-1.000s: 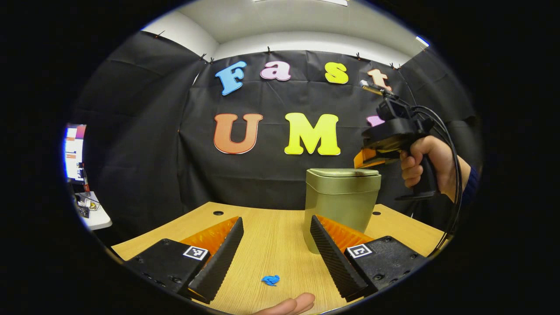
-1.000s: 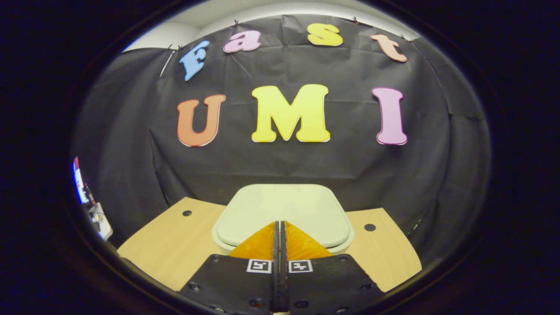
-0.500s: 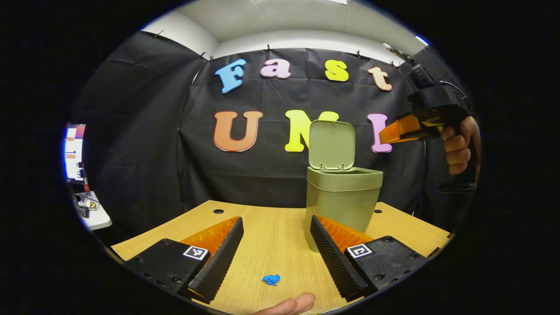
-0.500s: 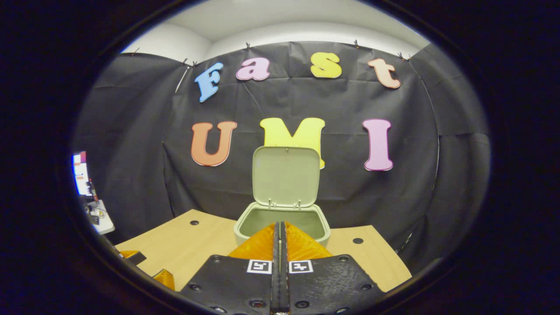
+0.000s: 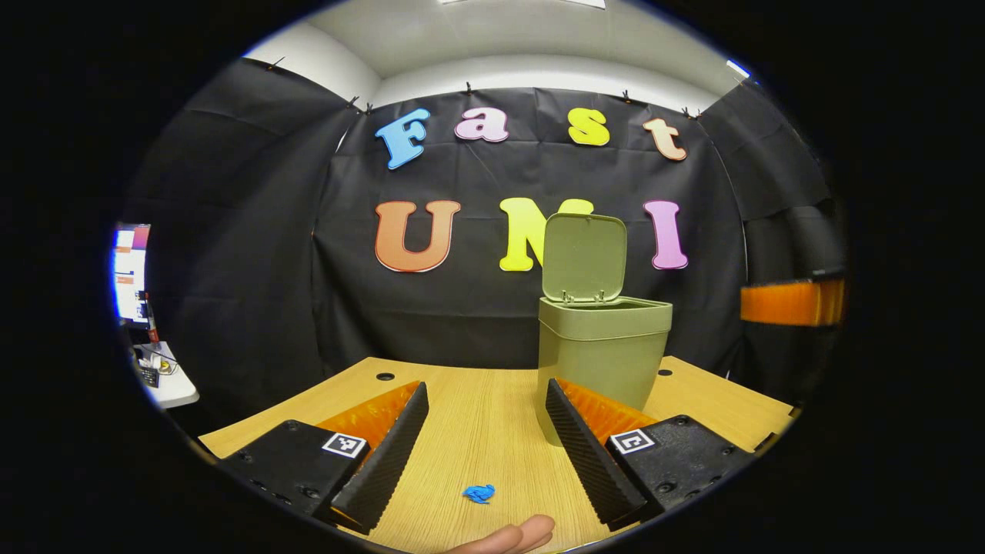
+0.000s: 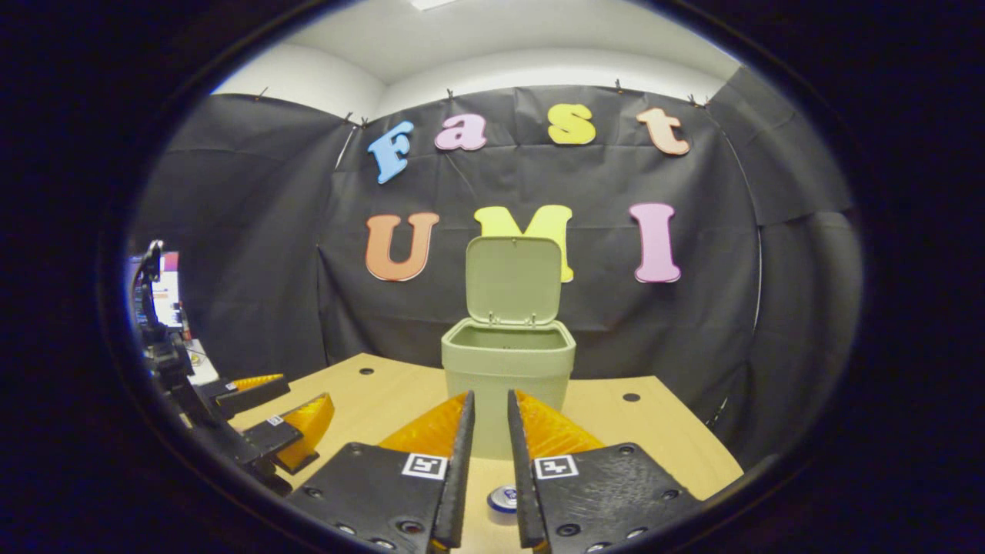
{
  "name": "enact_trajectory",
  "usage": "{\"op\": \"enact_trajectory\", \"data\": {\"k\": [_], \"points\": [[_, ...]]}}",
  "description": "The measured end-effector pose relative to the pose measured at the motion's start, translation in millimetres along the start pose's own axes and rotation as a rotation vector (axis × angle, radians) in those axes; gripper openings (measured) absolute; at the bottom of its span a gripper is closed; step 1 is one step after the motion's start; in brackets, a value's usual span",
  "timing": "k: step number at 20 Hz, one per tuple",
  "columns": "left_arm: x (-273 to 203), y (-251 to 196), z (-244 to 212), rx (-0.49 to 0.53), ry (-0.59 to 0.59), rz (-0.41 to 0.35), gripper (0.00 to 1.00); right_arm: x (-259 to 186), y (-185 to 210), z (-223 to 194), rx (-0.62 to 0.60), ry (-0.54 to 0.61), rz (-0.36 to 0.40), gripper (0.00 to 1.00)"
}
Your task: Press the lid of the desktop garbage bin to open it, pick up the crumpled paper on the desktop and throw it into the bin, then pick up the pop can on the desktop and drop it into the bin, and finally close the garbage bin lid.
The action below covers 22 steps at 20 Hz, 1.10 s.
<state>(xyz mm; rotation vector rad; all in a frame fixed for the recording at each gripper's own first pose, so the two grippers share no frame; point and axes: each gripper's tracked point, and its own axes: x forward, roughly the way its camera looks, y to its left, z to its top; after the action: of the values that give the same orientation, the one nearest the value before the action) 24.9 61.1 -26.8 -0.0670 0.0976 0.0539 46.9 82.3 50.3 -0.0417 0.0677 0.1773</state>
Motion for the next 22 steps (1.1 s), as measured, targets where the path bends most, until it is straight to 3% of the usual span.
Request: {"op": "enact_trajectory", "data": {"k": [3,6,7,8,9,13,17,22], "points": [[3,-2,-5,0.005,0.013,0.004,0.99,-13,-14,-20,-0.013,-0.009,-0.026,0.48],[3,-6,-7,0.011,0.023,0.008,0.99,-26,-30,-32,-0.071,-0.050,-0.061,0.79],[3,-6,-8,0.022,0.026,0.016,0.99,-29,-36,-37,-0.093,-0.063,-0.080,0.83],[2,-5,-10,0.030,0.025,0.033,0.99,-30,-42,-42,-0.109,-0.074,-0.095,0.97],[2,-4,-12,0.032,0.028,0.047,0.99,-36,-45,-47,-0.116,-0.079,-0.102,0.94],[-6,-23,-36,-0.005,0.090,0.011,0.99,-50,-43,-58,-0.093,-0.108,-0.061,0.98],[-12,-12,-70,0.005,0.157,0.012,0.99,-56,-53,-64,-0.091,-0.128,-0.062,0.98],[5,-7,-145,-0.054,0.371,0.005,1.00,-57,-63,-67,-0.089,-0.145,-0.073,0.95]]}}
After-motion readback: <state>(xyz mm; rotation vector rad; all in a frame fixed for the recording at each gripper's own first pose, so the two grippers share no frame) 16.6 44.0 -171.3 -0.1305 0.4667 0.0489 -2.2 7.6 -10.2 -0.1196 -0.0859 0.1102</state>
